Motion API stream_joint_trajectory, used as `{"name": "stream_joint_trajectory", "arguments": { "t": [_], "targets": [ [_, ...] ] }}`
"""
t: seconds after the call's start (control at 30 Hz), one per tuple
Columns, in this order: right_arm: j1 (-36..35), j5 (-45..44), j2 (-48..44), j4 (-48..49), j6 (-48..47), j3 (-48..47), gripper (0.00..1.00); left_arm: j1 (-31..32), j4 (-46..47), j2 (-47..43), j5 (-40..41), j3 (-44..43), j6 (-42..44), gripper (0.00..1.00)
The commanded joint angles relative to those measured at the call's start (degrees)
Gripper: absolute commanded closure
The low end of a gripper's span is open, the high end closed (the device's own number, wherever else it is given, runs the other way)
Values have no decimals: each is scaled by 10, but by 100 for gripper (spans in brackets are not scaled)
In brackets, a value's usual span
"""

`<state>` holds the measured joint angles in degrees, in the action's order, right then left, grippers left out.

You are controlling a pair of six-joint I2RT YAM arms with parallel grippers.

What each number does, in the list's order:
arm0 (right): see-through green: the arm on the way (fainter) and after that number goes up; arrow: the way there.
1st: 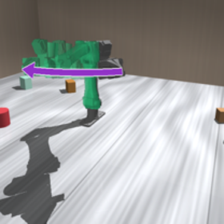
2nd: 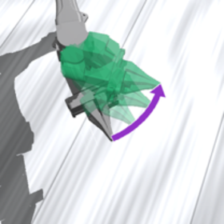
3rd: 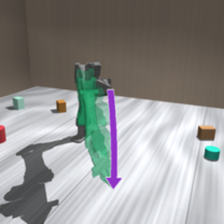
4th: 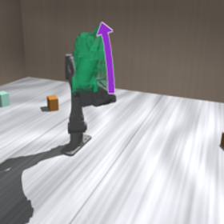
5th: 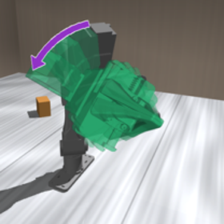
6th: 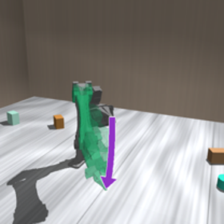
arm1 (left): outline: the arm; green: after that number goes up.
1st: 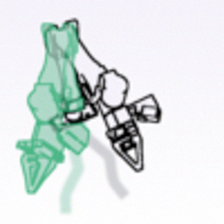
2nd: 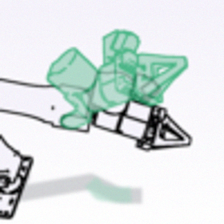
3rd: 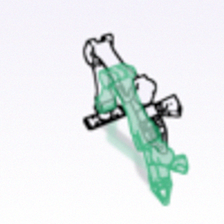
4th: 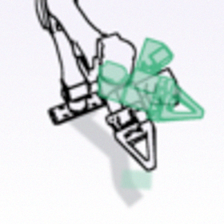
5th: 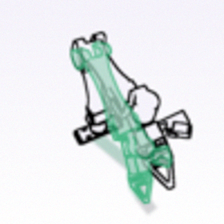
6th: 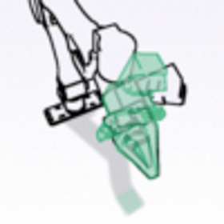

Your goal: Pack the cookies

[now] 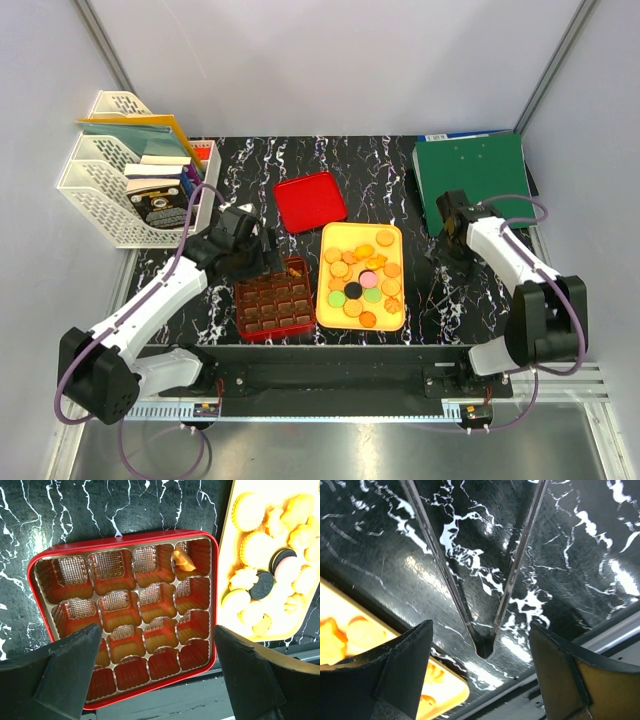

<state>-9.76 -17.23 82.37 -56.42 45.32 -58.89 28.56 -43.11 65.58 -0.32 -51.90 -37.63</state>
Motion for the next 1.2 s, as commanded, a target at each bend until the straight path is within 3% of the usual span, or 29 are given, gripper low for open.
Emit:
{"name": "stream_joint_trajectory", "arguments": {
  "t": [0.0, 0.33, 0.8, 1.03, 1.17],
  "targets": [
    [4, 0, 46, 22, 60, -14, 15, 0, 25, -5, -22, 11, 10, 1],
    [5, -39, 103, 42, 79, 14, 15, 0, 27, -19, -33, 29, 12, 1],
    [51, -46, 126, 69, 16, 59, 16, 0, 39, -2, -41, 31, 12, 1],
    [61, -25, 171, 99, 3, 68, 23, 0, 37, -2, -37, 29, 16, 1],
    [69, -11, 179, 106, -8, 67, 32, 0, 36, 1, -37, 27, 16, 1]
  ]
}}
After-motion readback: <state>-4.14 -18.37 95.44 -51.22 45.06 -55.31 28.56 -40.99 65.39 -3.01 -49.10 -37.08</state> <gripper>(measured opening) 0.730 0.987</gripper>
